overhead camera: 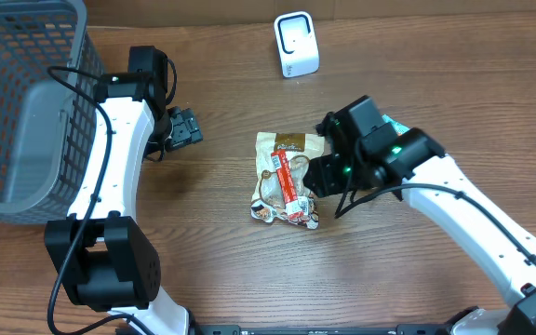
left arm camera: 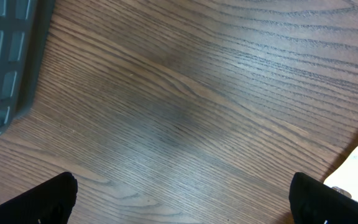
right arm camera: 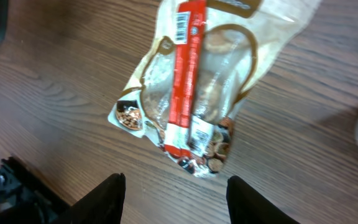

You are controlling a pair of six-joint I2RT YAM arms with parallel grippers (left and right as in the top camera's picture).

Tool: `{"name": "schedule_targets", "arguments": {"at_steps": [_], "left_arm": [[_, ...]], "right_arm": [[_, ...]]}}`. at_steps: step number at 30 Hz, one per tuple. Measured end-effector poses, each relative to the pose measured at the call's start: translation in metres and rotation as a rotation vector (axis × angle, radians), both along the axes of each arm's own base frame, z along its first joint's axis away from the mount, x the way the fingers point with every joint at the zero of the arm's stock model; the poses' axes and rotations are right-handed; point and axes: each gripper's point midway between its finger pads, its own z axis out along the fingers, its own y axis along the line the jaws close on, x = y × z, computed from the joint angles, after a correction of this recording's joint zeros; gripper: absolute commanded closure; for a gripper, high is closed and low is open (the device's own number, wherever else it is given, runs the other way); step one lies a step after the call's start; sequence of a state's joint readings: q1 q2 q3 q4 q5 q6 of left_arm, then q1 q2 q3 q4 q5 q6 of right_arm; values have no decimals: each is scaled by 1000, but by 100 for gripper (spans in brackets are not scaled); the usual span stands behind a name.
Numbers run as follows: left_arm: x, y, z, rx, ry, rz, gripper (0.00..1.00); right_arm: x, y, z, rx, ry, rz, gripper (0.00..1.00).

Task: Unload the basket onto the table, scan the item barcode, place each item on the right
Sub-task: 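Lower the right gripper onto the bag's red strip and close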

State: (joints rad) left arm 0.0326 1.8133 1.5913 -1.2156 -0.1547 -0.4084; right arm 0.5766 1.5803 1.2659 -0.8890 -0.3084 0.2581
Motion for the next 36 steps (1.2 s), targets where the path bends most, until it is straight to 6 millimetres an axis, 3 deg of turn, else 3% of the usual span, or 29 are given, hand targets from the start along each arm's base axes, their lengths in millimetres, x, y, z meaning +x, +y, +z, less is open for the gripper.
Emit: {"name": "schedule_targets", "arguments": {"at_steps": [9,11,12,13,20,25,28,36], "left_arm": [[0,0,0,0,0,0,0],[0,0,0,0,0,0,0],[0,0,0,0,0,0,0],[0,0,0,0,0,0,0],[0,0,0,0,0,0,0],[0,0,0,0,0,0,0],[0,0,0,0,0,0,0],[0,0,0,0,0,0,1]], "right_arm": [[-17,28,-4,-62,-79,84,46],[-18,30,-6,-71,-82,91,25],[-17,31,-7,-74,-83,90,2],[-17,31,-8,-80,-87,92,0],[-11,33,-10,-78,-104,86,0],[-10,32,-10,-87,-110,80,10],[-9,31,-10,-93,-112,74,22],[-12,26,-18,-121,-86,72,28]]}}
